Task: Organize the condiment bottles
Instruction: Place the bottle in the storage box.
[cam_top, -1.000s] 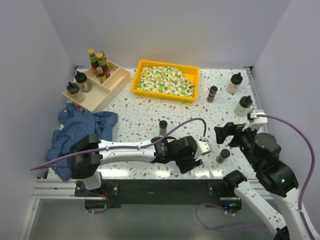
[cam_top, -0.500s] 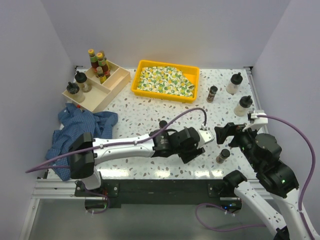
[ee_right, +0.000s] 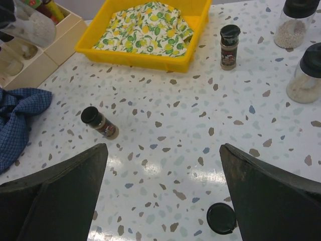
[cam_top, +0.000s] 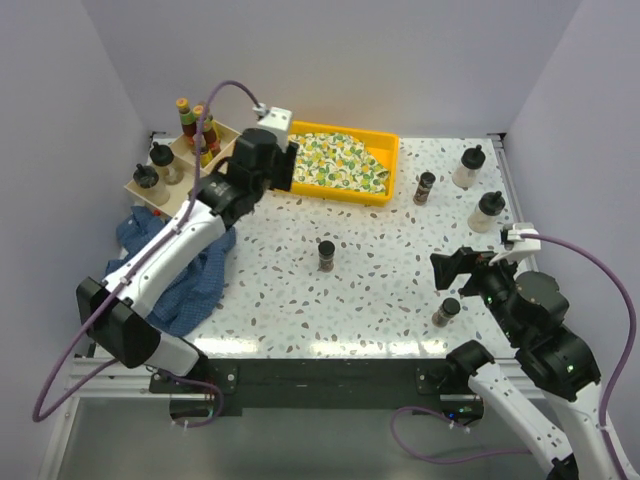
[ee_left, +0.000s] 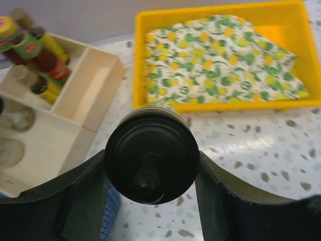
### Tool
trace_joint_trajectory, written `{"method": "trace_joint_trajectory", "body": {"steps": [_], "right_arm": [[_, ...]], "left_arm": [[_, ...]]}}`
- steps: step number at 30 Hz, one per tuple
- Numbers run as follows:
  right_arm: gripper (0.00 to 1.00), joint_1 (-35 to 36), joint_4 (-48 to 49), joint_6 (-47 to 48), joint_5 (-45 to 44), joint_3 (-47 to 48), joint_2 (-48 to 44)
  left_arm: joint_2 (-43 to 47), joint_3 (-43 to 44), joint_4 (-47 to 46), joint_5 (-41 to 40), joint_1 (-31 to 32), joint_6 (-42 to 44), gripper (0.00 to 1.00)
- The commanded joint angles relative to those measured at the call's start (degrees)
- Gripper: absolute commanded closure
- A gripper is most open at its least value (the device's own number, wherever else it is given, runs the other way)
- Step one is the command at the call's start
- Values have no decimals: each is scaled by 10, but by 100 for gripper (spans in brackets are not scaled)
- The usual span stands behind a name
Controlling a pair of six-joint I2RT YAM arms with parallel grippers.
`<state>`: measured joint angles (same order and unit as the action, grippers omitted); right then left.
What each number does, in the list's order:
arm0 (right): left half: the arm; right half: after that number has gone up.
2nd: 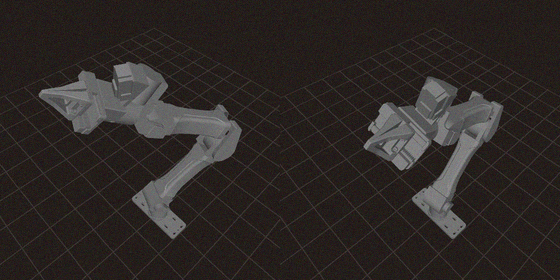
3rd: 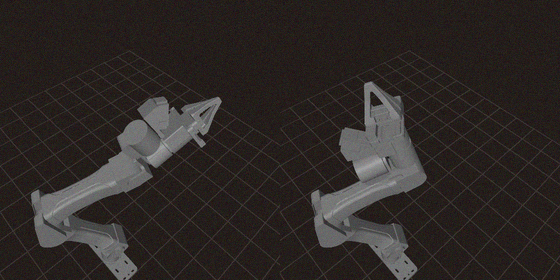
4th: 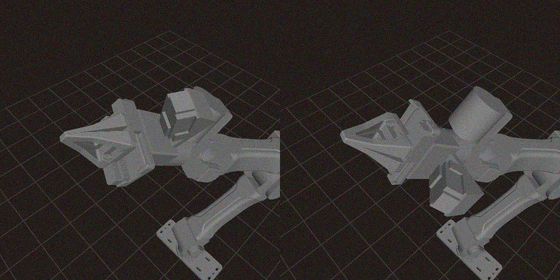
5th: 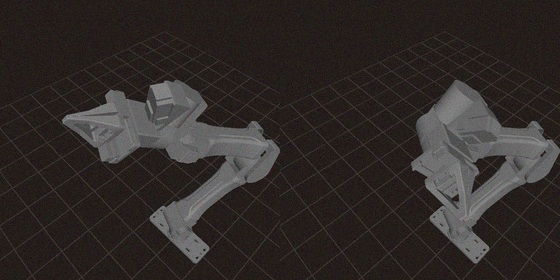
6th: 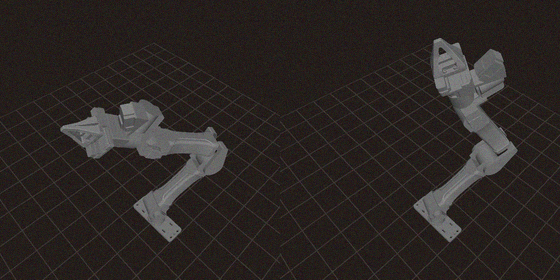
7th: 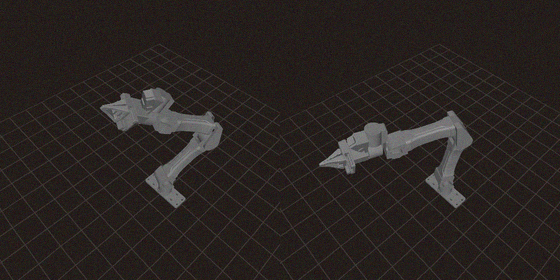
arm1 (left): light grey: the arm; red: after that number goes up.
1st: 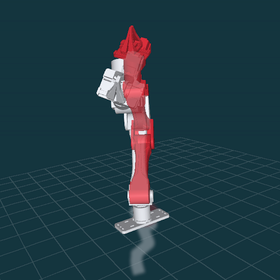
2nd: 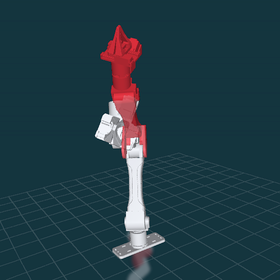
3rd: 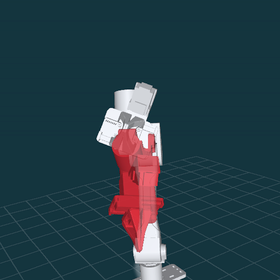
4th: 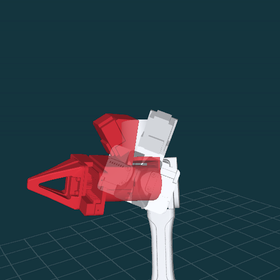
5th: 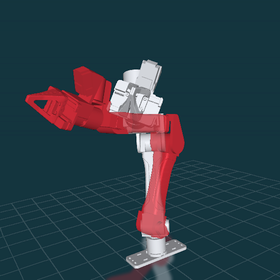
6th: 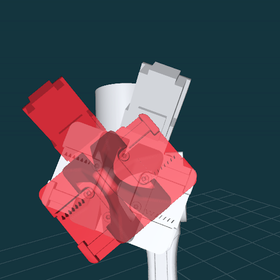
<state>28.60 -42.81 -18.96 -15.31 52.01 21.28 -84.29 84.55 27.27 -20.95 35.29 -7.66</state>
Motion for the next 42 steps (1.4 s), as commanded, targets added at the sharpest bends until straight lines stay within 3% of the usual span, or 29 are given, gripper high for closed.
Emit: {"method": "trace_joint_trajectory", "body": {"steps": [1, 9, 15, 42], "right_arm": [[1, 1, 29, -11, 16, -4, -7], [1, 1, 35, -18, 38, 0, -4], [1, 1, 39, -20, 37, -4, -16], [1, 1, 29, -14, 30, 31, 2]], "left_arm": [[8, 23, -37, -22, -144, 12, 100], [-29, 2, -65, 4, -324, -26, 100], [-65, -25, -95, 27, -395, -30, 100], [-222, -47, -251, 64, -470, 27, 100]]}}
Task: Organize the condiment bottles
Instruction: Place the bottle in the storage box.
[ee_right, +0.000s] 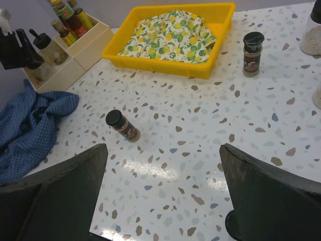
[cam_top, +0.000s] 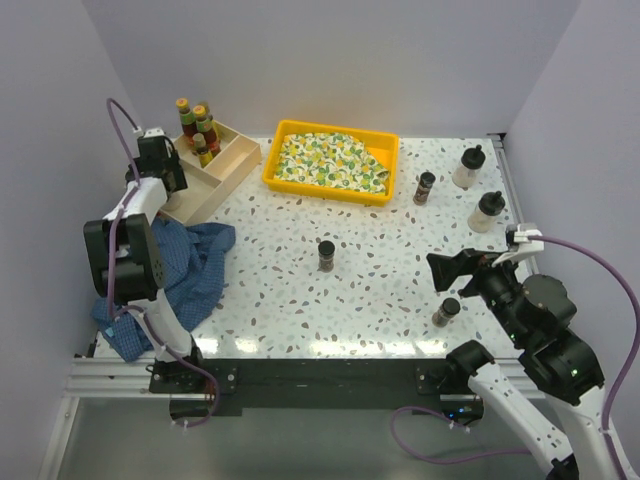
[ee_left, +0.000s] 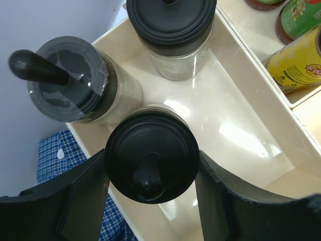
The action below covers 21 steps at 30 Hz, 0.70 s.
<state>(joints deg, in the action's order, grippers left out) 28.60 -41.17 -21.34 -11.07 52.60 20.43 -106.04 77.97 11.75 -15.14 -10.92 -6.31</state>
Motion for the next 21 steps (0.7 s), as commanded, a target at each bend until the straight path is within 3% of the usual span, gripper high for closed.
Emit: {"method": "trace_joint_trajectory", "body": {"steps": [1, 20, 21], "right_arm": [[1, 1, 12, 9, -13, 25, 11], [1, 1, 16, 0, -15, 26, 23], [1, 1, 18, 0, -15, 27, 23]], "left_arm": [[-10, 24, -94, 4, -8, 12, 100], [-86, 133, -88, 73, -8, -18, 100], [-91, 138, -87, 77, -8, -20, 93]]}}
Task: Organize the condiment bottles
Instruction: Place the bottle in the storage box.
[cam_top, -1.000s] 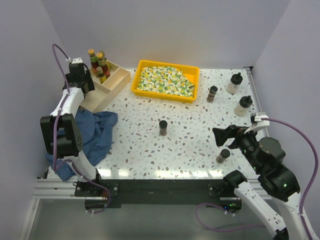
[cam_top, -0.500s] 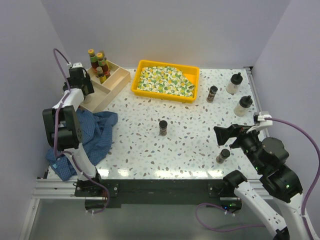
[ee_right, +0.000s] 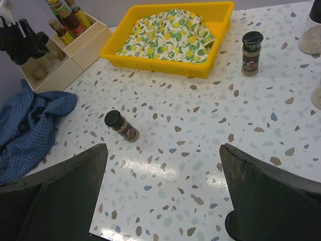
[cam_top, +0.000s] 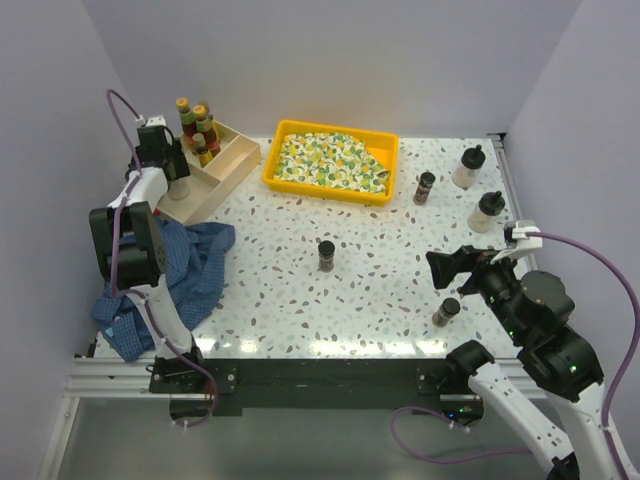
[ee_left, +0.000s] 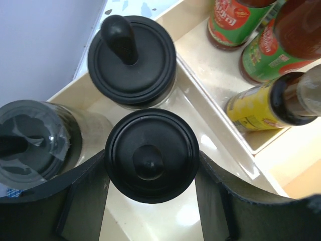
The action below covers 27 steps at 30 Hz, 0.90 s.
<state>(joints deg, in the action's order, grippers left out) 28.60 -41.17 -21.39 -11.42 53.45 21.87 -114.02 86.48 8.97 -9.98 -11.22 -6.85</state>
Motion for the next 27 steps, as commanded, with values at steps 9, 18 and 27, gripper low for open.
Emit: {"method": "trace_joint_trajectory", "body": {"steps": [9, 18, 27], "right_arm": [[1, 1, 16, -2, -14, 18, 11], [1, 1, 36, -26, -13, -1, 32], [1, 1, 112, -35, -124, 27, 244]], "left_arm": [[-6, 57, -56, 51, -5, -18, 40], [61, 49, -4, 95, -4, -46, 0], [197, -48, 61, 241, 38, -69, 0]]}}
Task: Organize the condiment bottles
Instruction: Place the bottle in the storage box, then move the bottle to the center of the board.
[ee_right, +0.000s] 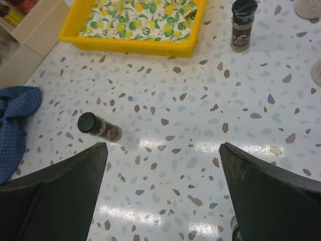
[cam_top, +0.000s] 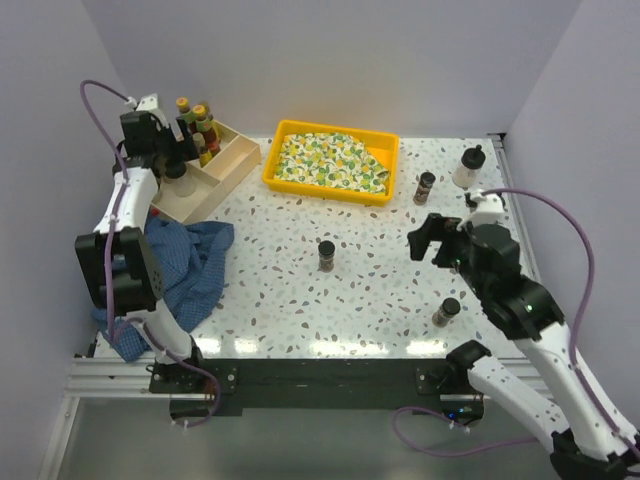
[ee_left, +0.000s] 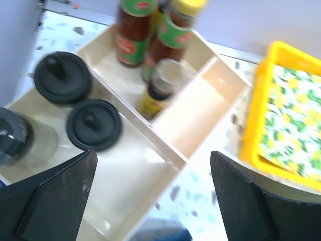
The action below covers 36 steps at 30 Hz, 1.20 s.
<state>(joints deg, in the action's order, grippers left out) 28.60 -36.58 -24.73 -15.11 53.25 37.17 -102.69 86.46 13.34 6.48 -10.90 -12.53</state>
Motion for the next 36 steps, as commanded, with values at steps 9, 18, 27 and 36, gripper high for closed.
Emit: {"method": "trace_joint_trajectory", "body": {"steps": [9, 18, 27, 36], "right_arm": [[1, -43, 123, 88, -234, 147, 295], [1, -205, 78, 71, -221, 235, 412], [1, -284, 133, 52, -194, 251, 541], [1, -355, 153, 42, -193, 259, 631]], "left_arm": [[176, -77, 82, 66, 279, 39, 0], [333, -270, -74, 89, 341, 27, 0], [355, -277, -75, 79, 372, 26, 0], [384, -280, -73, 45, 372, 38, 0]]}}
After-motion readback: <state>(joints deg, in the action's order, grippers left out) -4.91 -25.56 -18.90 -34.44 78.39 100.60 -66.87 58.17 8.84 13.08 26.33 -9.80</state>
